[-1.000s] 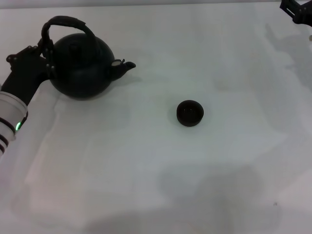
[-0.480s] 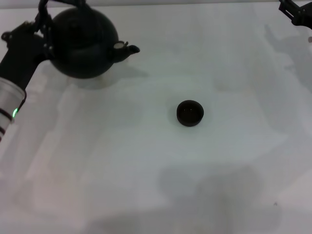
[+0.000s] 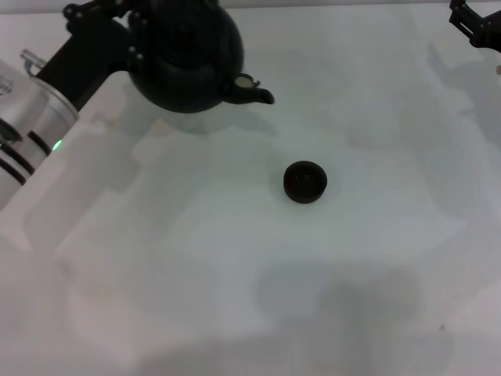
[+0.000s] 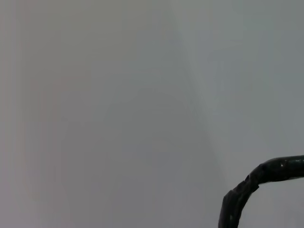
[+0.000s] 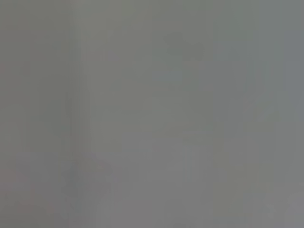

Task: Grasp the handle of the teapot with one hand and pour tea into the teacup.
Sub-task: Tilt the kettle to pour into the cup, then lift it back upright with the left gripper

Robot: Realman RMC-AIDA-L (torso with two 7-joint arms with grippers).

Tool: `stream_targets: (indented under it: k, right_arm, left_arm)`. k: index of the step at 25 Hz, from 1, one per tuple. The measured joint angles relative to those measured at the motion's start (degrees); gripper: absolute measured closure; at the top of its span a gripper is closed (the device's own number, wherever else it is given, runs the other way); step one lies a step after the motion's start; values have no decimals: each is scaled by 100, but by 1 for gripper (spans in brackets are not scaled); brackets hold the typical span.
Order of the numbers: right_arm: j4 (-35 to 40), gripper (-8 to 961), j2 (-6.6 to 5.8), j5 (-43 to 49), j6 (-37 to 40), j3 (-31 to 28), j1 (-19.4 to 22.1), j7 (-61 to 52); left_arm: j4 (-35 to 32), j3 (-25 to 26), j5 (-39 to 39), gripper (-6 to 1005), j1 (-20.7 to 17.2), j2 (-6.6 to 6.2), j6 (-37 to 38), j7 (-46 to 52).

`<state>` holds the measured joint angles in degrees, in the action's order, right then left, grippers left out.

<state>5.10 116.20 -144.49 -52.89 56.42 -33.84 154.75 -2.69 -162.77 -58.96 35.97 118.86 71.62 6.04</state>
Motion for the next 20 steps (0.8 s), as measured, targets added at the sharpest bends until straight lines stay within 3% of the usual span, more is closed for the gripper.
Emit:
stream_targets:
  k: [12, 20]
  right_arm:
    - [-1, 85, 0, 10, -13, 67, -24, -147]
    - [-1, 85, 0, 7, 17, 70, -42, -148]
  left_arm:
    - [-95, 1, 416, 915, 209, 36, -198, -155]
    - [-230, 0, 872, 915, 157, 41, -209, -156]
